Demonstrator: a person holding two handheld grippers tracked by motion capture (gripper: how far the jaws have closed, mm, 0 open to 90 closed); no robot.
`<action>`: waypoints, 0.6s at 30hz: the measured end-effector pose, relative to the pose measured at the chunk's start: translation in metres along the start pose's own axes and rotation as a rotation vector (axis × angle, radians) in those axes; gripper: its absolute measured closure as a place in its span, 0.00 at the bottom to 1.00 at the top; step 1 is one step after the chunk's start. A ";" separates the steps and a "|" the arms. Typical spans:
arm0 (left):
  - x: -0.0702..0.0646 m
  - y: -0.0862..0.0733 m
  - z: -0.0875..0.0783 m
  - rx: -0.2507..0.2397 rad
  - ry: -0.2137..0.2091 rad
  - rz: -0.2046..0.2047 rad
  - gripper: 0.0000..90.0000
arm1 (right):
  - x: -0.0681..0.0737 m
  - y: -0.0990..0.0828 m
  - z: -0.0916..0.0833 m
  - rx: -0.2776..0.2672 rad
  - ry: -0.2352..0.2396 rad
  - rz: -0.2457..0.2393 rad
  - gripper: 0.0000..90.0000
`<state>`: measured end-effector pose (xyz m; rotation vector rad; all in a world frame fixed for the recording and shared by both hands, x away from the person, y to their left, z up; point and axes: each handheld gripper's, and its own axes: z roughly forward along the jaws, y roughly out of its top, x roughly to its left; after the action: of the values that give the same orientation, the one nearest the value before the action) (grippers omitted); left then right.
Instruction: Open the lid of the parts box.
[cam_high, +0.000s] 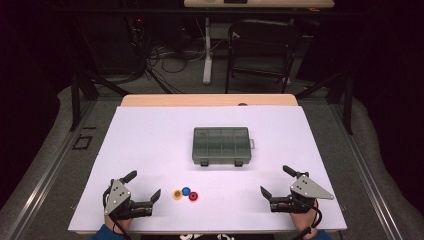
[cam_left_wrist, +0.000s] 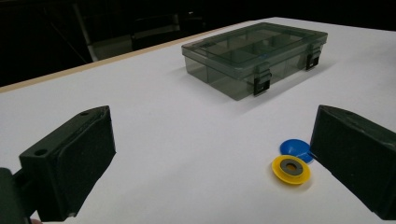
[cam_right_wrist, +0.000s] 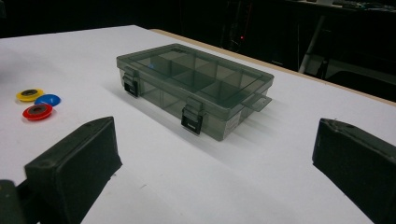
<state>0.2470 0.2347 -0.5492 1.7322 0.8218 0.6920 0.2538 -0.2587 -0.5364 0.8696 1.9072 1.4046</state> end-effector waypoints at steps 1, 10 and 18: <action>0.000 0.001 0.001 0.000 -0.003 0.002 0.00 | 0.000 0.001 0.001 0.004 -0.001 -0.002 0.00; -0.001 0.011 0.013 0.001 -0.037 0.024 0.00 | -0.003 0.010 0.008 0.023 0.002 -0.003 0.00; 0.000 0.020 0.024 0.002 -0.052 0.043 0.00 | -0.003 0.018 0.020 0.063 0.037 -0.029 0.00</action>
<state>0.2696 0.2167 -0.5365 1.7670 0.7514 0.6726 0.2746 -0.2459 -0.5243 0.8470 1.9936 1.3591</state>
